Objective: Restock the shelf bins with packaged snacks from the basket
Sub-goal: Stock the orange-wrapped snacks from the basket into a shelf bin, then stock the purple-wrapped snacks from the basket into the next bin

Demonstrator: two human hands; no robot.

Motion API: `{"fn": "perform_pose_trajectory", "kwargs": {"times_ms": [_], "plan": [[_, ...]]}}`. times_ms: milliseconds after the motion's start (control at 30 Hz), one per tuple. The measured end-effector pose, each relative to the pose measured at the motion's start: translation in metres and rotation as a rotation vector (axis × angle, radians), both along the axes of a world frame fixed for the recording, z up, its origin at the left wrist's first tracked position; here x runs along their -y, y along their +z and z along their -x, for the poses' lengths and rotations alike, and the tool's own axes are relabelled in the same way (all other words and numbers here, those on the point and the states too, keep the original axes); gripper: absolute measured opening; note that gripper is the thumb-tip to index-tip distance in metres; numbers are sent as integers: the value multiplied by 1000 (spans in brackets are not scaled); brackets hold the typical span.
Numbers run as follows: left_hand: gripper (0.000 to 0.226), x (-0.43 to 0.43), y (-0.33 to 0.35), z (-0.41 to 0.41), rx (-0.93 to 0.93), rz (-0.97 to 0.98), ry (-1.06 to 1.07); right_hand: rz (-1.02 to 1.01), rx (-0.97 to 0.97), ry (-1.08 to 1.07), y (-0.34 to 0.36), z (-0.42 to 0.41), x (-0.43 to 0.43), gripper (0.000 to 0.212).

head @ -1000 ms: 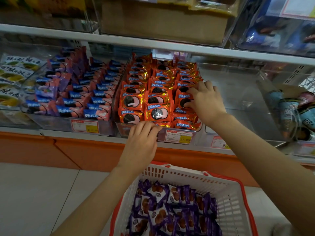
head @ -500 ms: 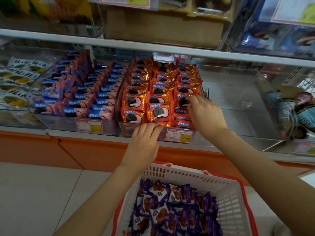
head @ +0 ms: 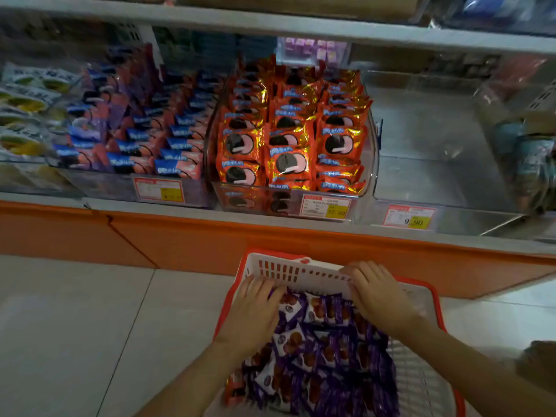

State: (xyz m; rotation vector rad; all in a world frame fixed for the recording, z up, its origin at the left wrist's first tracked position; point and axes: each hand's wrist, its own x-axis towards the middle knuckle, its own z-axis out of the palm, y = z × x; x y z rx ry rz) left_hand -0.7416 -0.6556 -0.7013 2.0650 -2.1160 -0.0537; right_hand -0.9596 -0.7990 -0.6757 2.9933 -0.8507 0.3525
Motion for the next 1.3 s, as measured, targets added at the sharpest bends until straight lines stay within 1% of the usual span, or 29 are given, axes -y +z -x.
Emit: {"fn": "perform_pose_trajectory", "kwargs": {"times_ms": [33, 100, 133, 233, 267, 367, 467, 533, 567, 633, 700, 733, 800, 867, 933, 1000, 1067, 1100, 1133, 1167, 1267, 1300], "plan": [[47, -7, -11, 1, -5, -54, -11, -88, -70, -39, -14, 6, -6, 27], [47, -21, -33, 1, -5, -174, -26, -282, -220, -120, -41, 16, -20, 47], [49, -27, -42, 2, 5, -249, -29, -376, -292, -136, -53, 19, -28, 52], [57, -50, -73, 5, 35, -464, -53, -622, -447, -190, -89, 32, -50, 53], [60, -57, -80, 8, 54, -542, -49, -680, -469, -220, -97, 36, -56, 55], [62, -75, -103, 10, 124, -672, -41, -793, -524, -287, -119, 46, -74, 63], [50, -84, -122, 12, 236, -740, -84, -889, -605, -269, -133, 50, -88, 68], [39, -80, -108, 17, 344, -958, -145, -919, -654, -242, -139, 51, -95, 70], [31, -76, -102, 20, 326, -979, -149, -928, -672, -231, -143, 53, -97, 71], [33, -72, -103, 22, 323, -936, -134, -948, -706, -234, -150, 55, -100, 73], [36, -63, -93, 23, 333, -907, -132, -972, -681, -284, -153, 54, -104, 76], [39, -60, -85, 22, 292, -897, -101, -991, -637, -331, -155, 52, -106, 79], [44, -52, -71, 18, 206, -817, -37, -1043, -485, -470, -157, 44, -109, 85], [42, -46, -57, 12, 125, -688, 8, -1090, -320, -564, -159, 37, -107, 90], [43, -42, -48, 8, 11, -547, 51, -1150, -260, -569, -161, 31, -103, 94], [45, -38, -43, 6, -84, -466, 92, -1246, -173, -603, -165, 24, -98, 104], [46, -32, -37, 5, -154, -356, 152, -1314, -45, -706, -170, 16, -93, 115], [51, -29, -33, 6, -188, -305, 188, -1317, -9, -758, -173, 12, -90, 115], [57, -27, -32, 6, -218, -262, 217, -1300, -1, -796, -176, 8, -89, 110], [59, -26, -30, 6, -256, -263, 244, -1271, -11, -822, -179, 4, -88, 101], [52, -26, -30, 5, -343, -291, 316, -1178, -36, -902, -185, -2, -87, 60], [53, -26, -30, 5, -368, -278, 325, -1154, -60, -909, -184, -3, -86, 48]]}}
